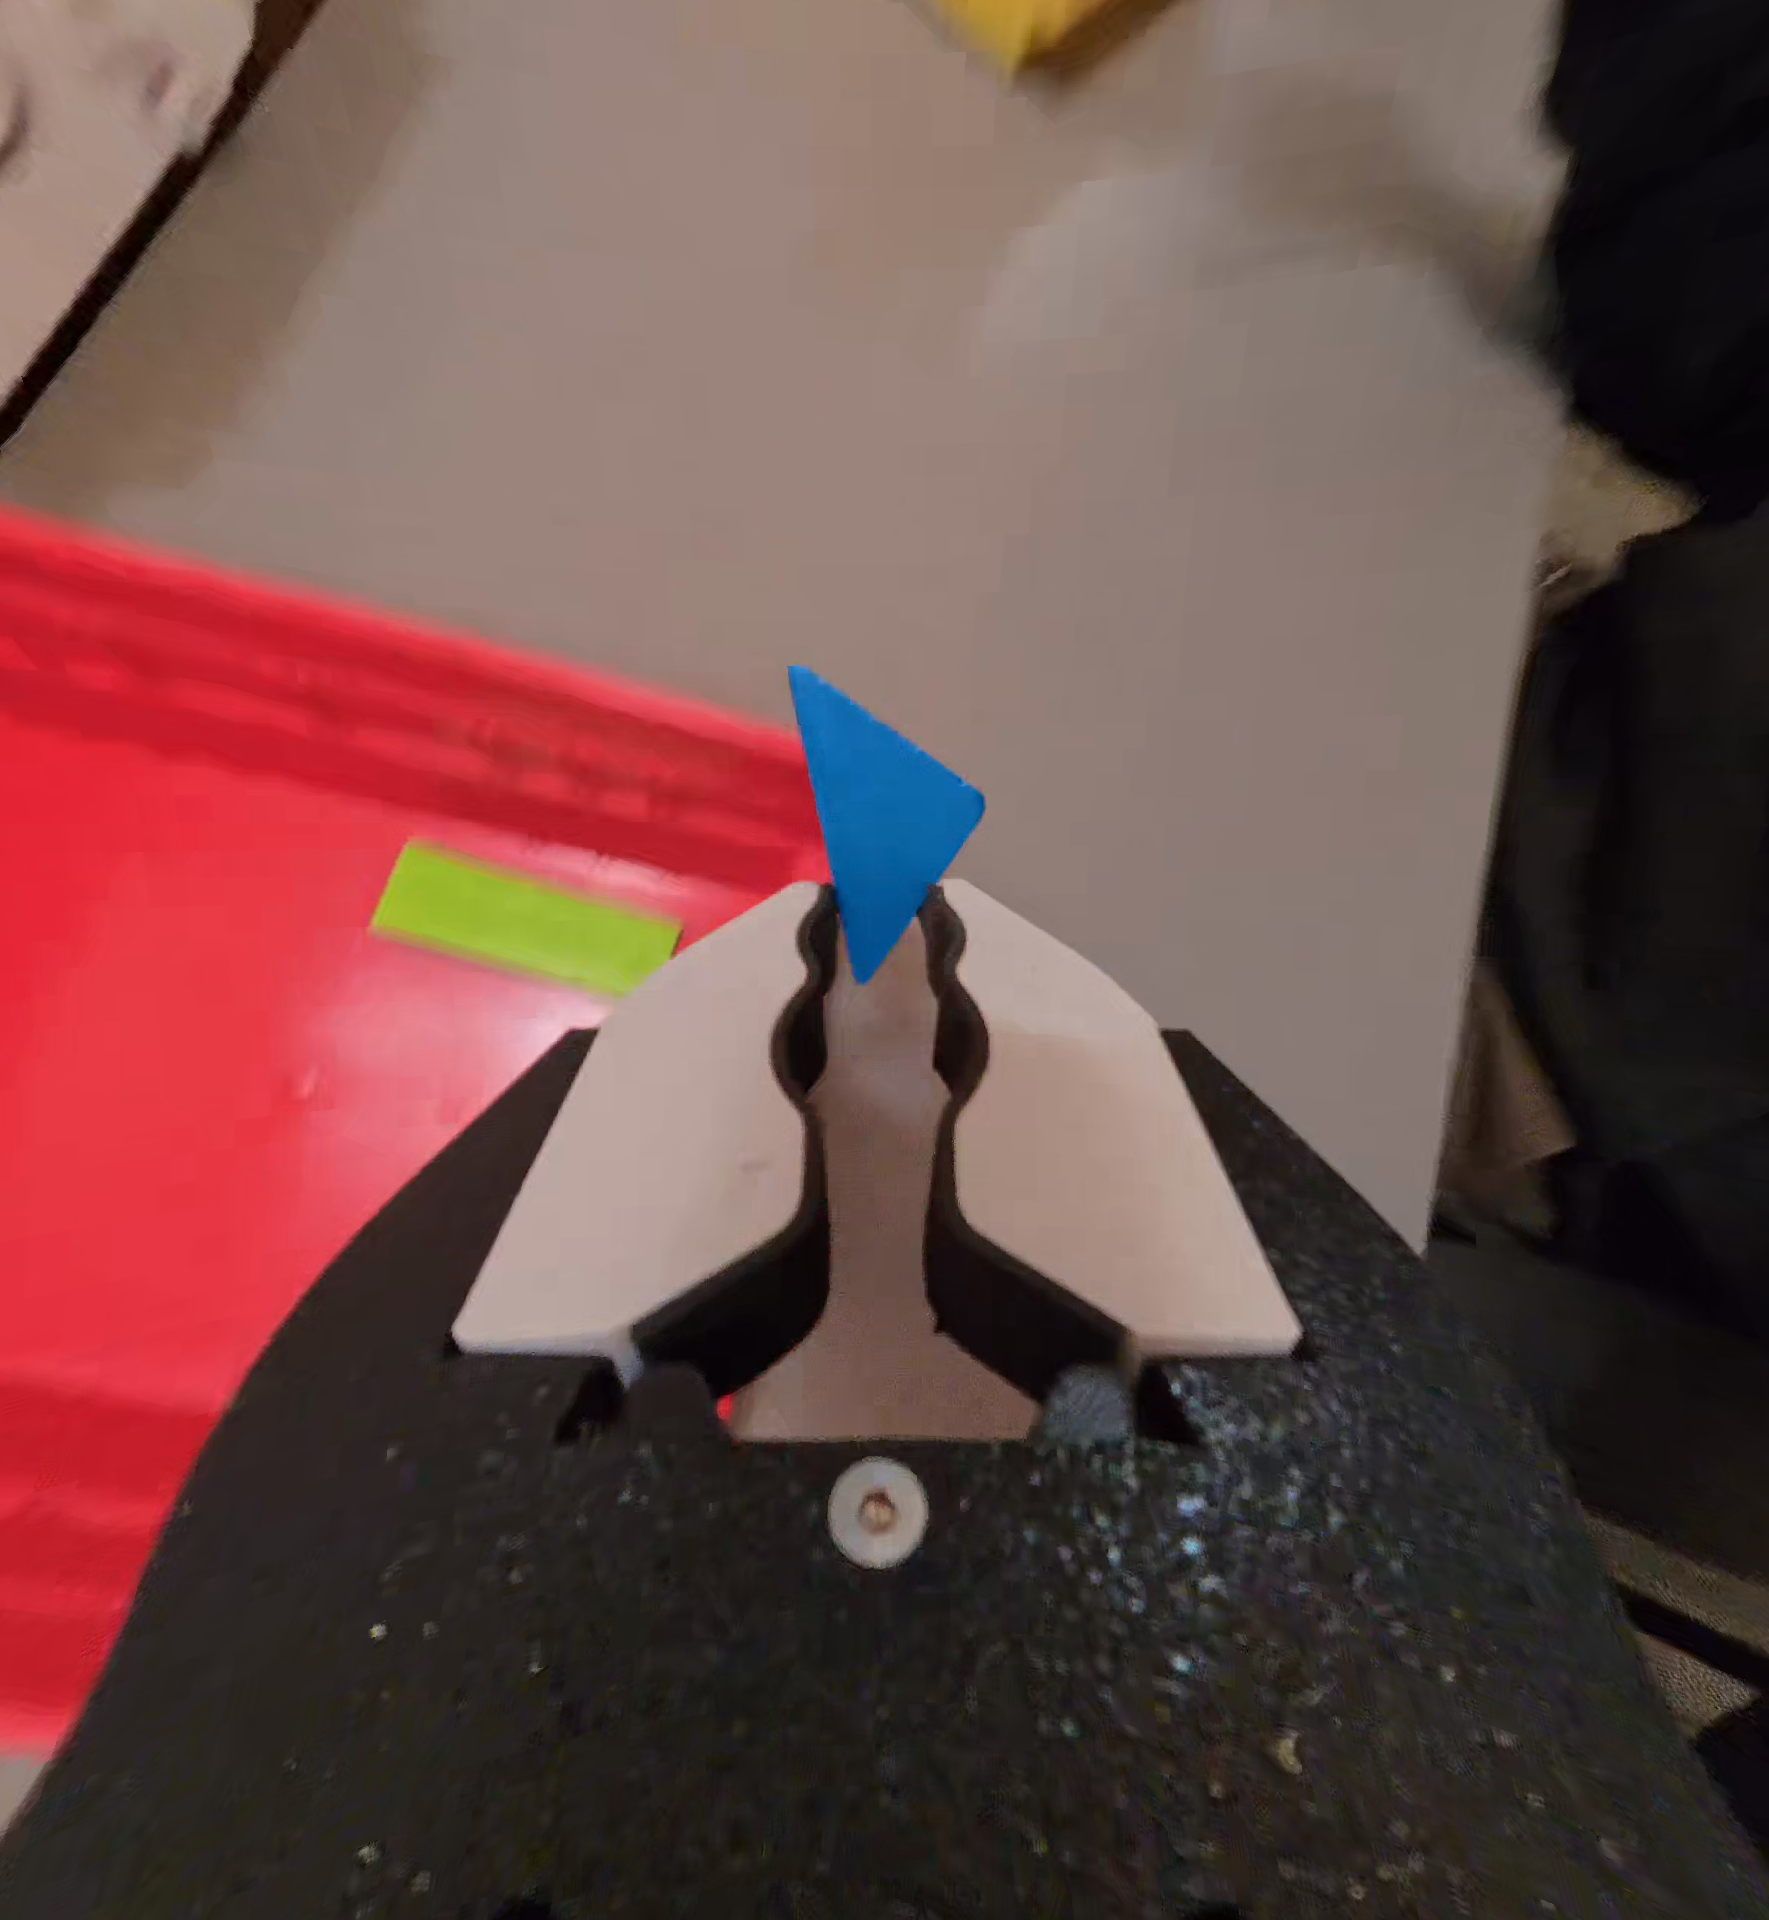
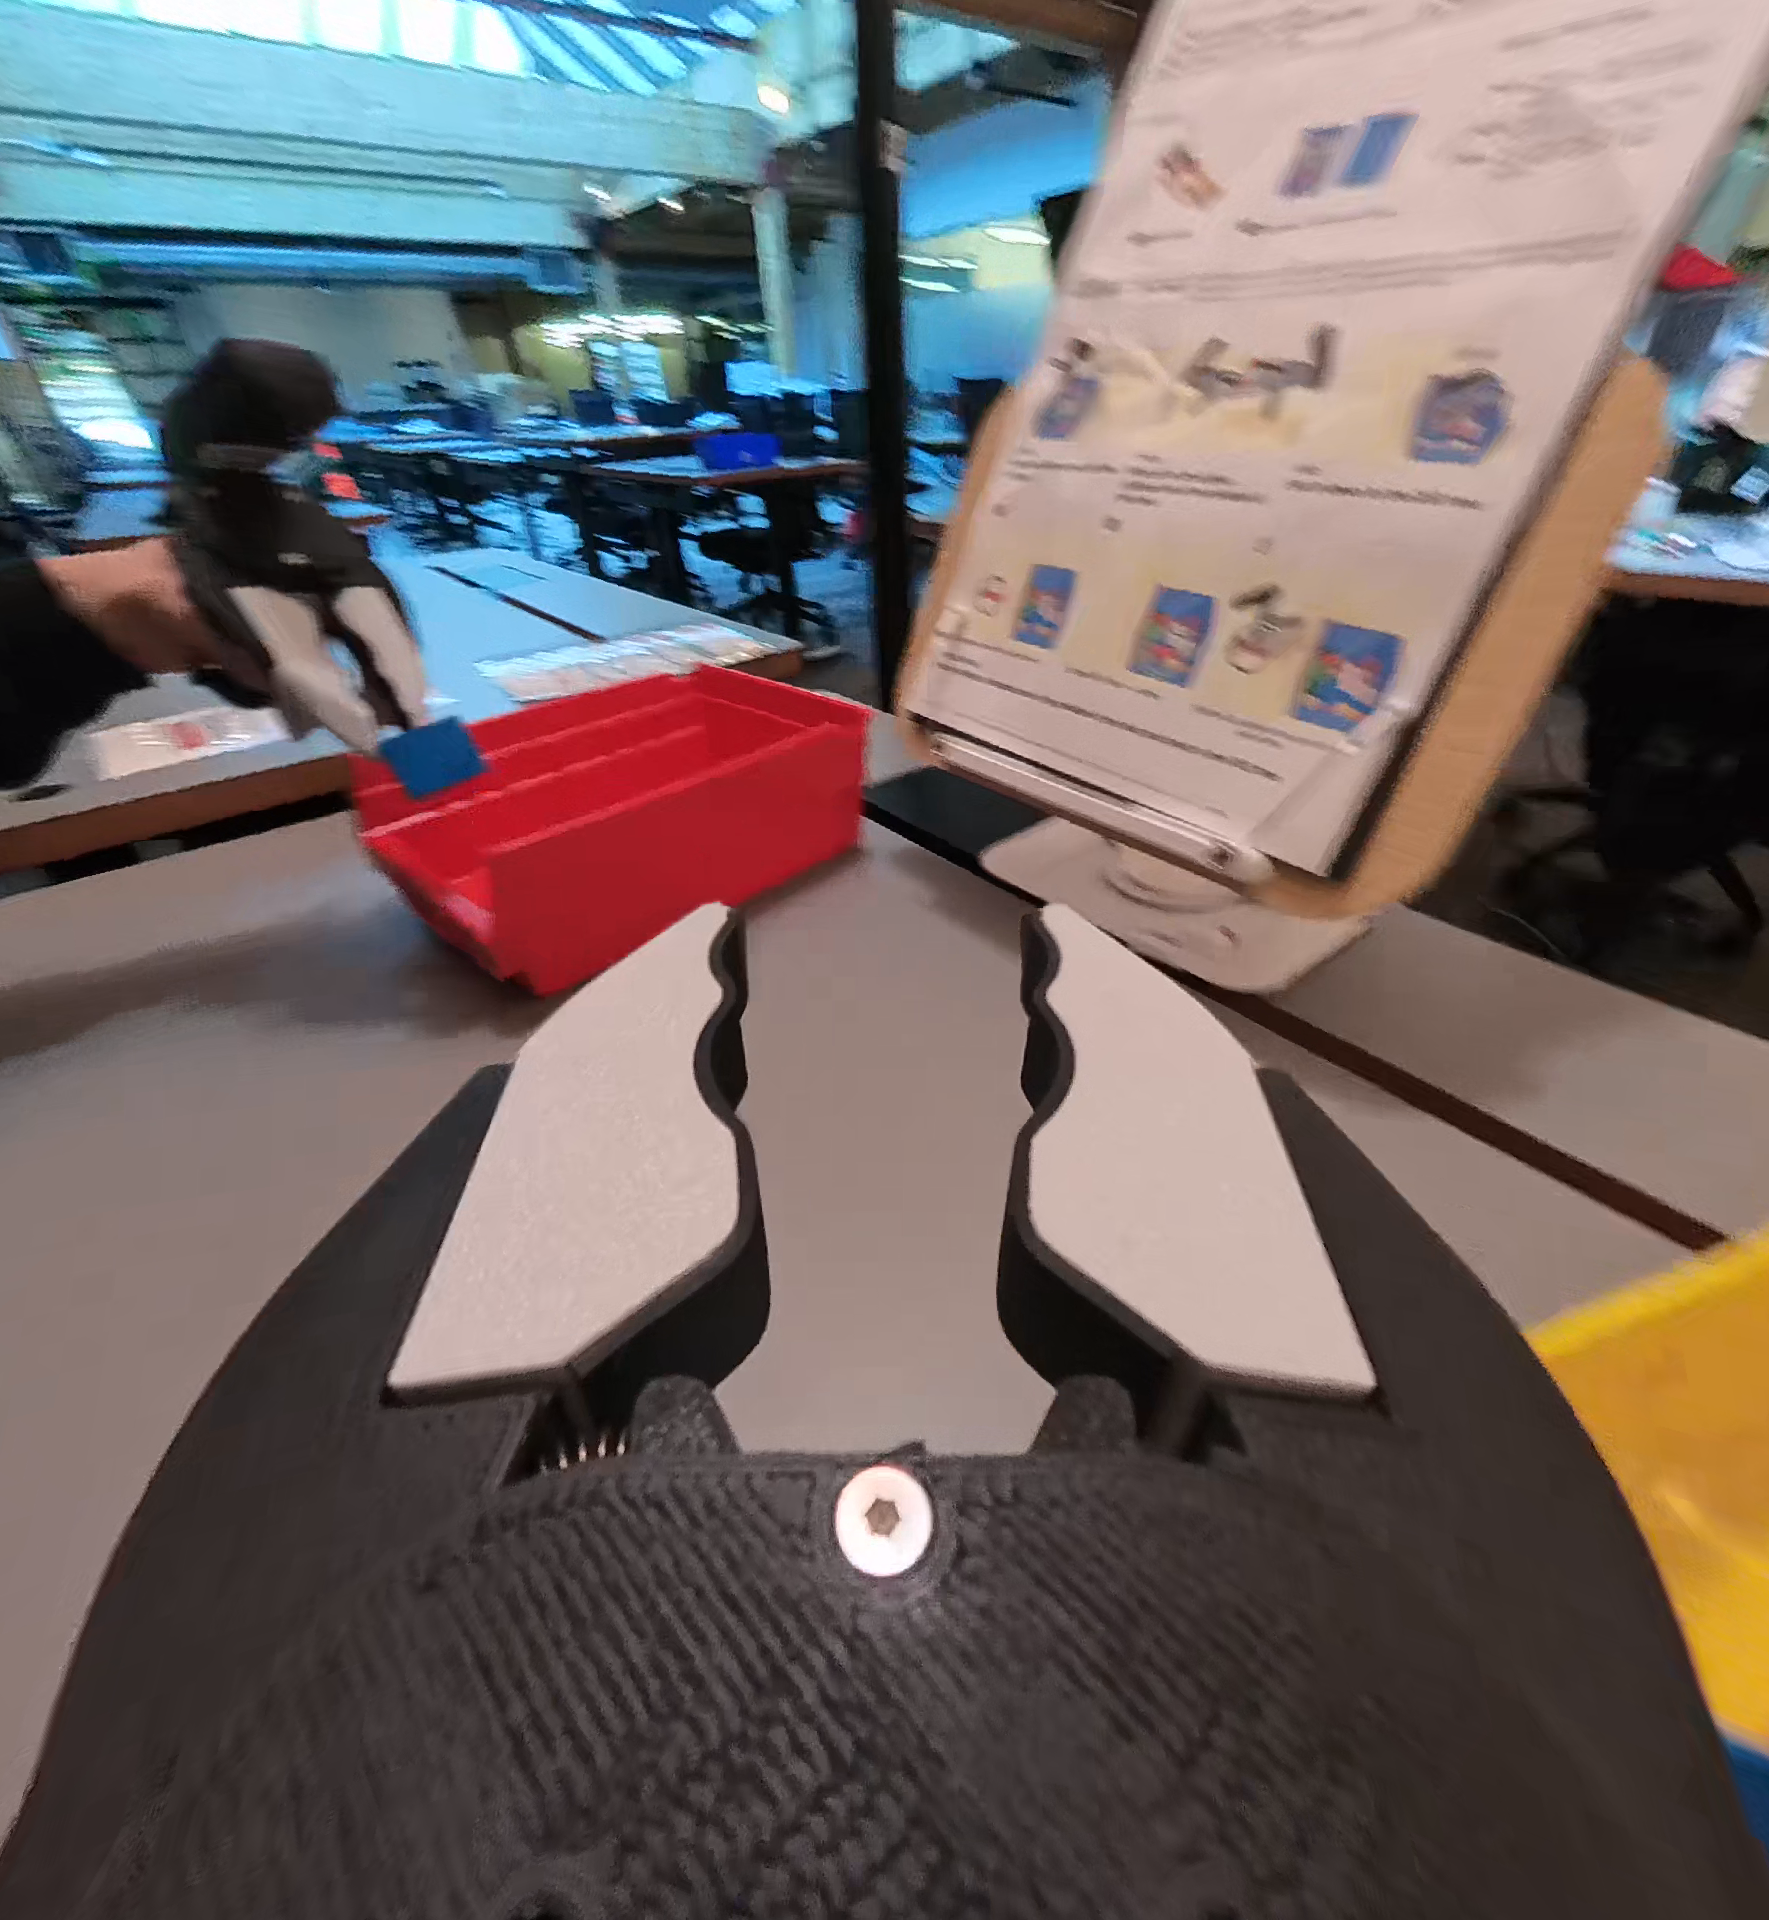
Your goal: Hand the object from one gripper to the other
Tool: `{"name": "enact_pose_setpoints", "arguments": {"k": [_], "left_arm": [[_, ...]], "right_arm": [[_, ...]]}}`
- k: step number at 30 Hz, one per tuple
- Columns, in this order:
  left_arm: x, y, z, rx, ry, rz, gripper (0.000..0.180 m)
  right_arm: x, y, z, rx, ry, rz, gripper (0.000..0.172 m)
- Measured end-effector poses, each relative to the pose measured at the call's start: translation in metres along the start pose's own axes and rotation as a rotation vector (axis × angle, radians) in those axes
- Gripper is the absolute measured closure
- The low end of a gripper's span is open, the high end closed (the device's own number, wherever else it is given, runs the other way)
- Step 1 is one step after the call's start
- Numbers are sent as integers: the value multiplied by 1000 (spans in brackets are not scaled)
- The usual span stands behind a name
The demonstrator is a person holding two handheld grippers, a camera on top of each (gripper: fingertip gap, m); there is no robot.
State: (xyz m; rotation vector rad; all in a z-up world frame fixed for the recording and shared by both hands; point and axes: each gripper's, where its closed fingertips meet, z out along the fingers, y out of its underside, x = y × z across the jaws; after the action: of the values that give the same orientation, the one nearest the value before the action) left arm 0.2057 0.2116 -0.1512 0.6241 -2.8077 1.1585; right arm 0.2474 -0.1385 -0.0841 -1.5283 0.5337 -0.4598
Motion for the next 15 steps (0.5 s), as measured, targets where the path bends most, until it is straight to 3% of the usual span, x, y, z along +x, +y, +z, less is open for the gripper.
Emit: {"name": "enact_pose_setpoints", "arguments": {"k": [6, 9, 15], "left_arm": [[69, -81, 27, 177, 110, 206, 165], [97, -119, 46, 265, 129, 284, 165], [133, -154, 82, 336, 185, 368, 165]], "right_arm": [[-90, -7, 27, 16, -329, -91, 108], [-119, -2, 37, -20, -389, -139, 110], [-145, 0, 43, 1, -464, -143, 117]]}}
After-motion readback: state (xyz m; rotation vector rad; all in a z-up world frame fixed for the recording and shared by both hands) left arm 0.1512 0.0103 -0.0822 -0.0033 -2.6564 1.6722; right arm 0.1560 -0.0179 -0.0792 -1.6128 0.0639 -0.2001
